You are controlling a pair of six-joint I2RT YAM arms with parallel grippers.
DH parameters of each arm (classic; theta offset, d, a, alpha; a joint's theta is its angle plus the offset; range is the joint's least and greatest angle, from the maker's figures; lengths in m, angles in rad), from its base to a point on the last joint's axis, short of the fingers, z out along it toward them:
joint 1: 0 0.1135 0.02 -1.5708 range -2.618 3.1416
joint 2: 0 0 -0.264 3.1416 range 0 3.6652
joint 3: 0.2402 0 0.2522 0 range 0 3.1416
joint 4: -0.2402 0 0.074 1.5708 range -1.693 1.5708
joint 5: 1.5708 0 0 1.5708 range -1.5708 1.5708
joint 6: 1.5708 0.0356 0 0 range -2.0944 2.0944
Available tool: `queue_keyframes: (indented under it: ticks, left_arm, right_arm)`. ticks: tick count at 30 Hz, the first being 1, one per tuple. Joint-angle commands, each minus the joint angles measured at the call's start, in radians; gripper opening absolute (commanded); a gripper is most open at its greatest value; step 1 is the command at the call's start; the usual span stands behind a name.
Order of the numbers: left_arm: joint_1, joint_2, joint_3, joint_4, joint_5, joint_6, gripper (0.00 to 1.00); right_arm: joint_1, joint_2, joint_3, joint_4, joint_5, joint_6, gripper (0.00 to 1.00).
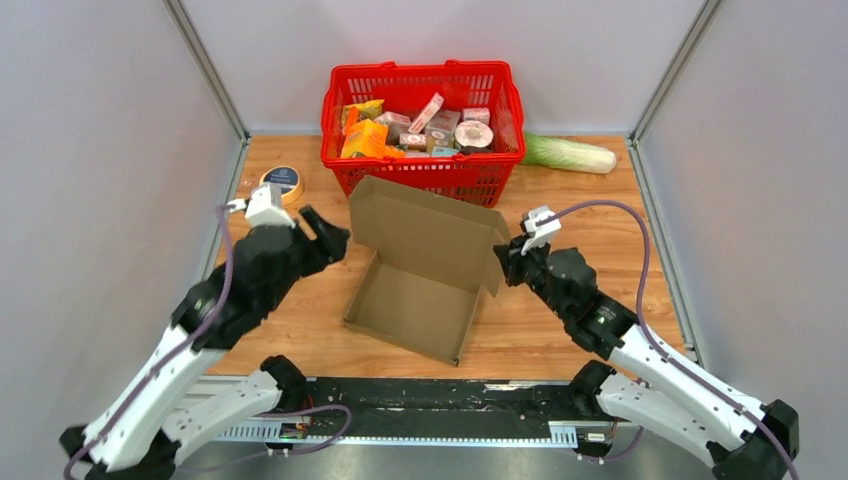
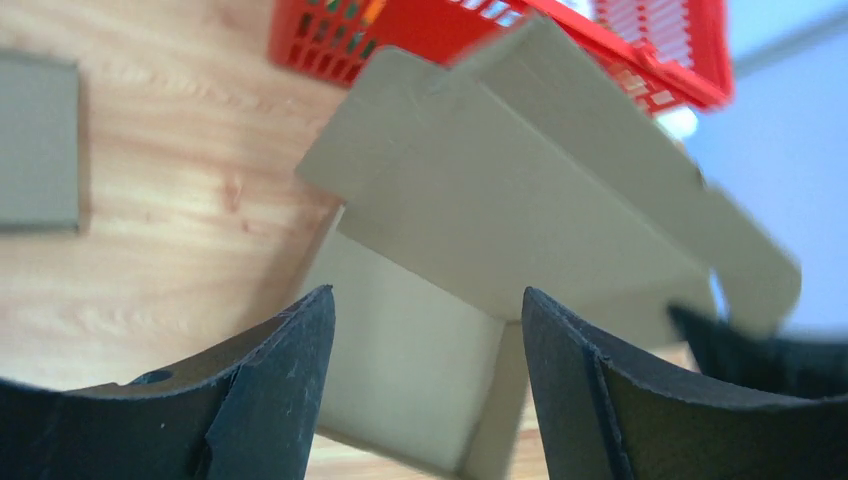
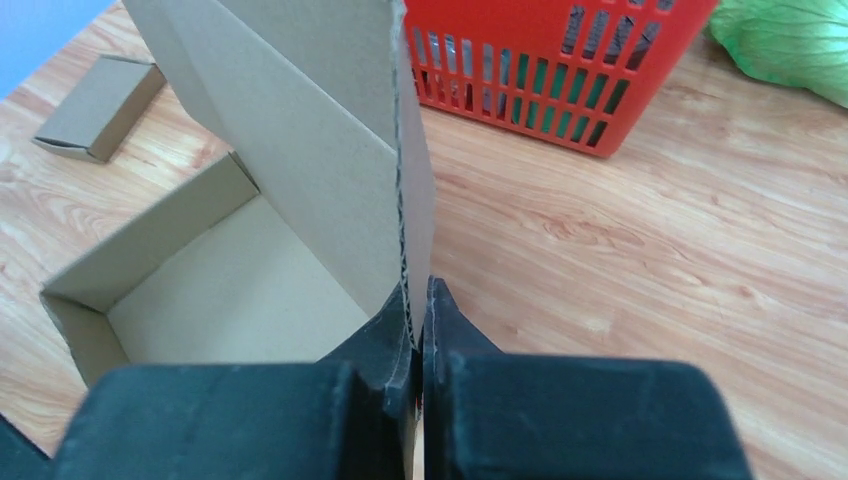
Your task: Fold the paper box
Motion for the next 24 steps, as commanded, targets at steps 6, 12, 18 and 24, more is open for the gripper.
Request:
queue_keyframes:
  ticks: [6, 12, 18, 24]
  left_arm:
    - [0.077, -0.375, -0.608, 0.841, 0.539, 0.829, 0.74]
    - [0.327, -0.211, -0.770, 1.159, 0.471, 0.622, 0.53]
    - [0.505, -0.117, -0.732, 1.233, 0.665, 0.605, 0.75]
    - [0.693, 0.219, -0.637, 1.483, 1.251, 0.444, 0.75]
  right_arm:
    - [-0.268, 0.275, 0.245, -0.050, -0.657, -0.129, 0.00]
    - [-0.366, 0.426, 0.354, -0.101, -0.777, -0.229, 0.00]
    - [-0.508, 0.534, 0.435, -0.157, -0.967, -0.235, 0.00]
    - [-0.528, 0.556, 0.439, -0.158, -0.986, -0.240, 0.00]
